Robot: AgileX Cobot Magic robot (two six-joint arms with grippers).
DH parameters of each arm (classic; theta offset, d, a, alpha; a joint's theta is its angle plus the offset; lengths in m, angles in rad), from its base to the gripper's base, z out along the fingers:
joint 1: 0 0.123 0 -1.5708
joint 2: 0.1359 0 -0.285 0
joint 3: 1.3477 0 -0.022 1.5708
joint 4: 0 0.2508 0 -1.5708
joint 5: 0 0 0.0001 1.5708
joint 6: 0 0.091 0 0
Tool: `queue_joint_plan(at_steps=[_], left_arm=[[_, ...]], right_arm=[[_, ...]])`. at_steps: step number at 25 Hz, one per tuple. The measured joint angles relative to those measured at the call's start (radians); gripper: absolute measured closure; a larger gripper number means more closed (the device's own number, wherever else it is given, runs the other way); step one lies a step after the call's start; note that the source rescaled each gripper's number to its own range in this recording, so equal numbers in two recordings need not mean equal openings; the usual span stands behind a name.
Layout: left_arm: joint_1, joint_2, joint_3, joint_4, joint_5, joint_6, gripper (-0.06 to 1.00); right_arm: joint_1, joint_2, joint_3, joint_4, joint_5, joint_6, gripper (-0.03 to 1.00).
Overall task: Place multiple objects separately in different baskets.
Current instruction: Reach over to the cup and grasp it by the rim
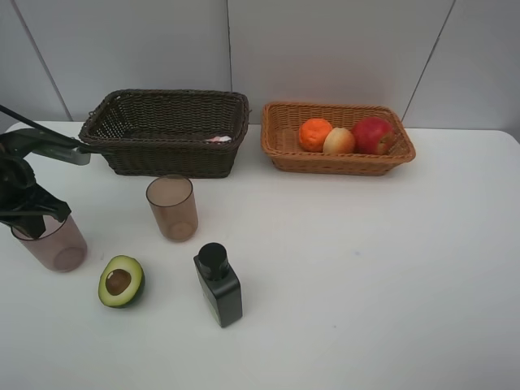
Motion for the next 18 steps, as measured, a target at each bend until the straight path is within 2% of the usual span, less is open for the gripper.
queue_joint_plan(at_steps=[18], left_arm=[[0.0, 0.0, -0.001, -0.016, 0.02, 0.0, 0.93]], right_arm=[[0.0, 0.0, 0.0, 0.0, 0.0, 0.0, -0.03]])
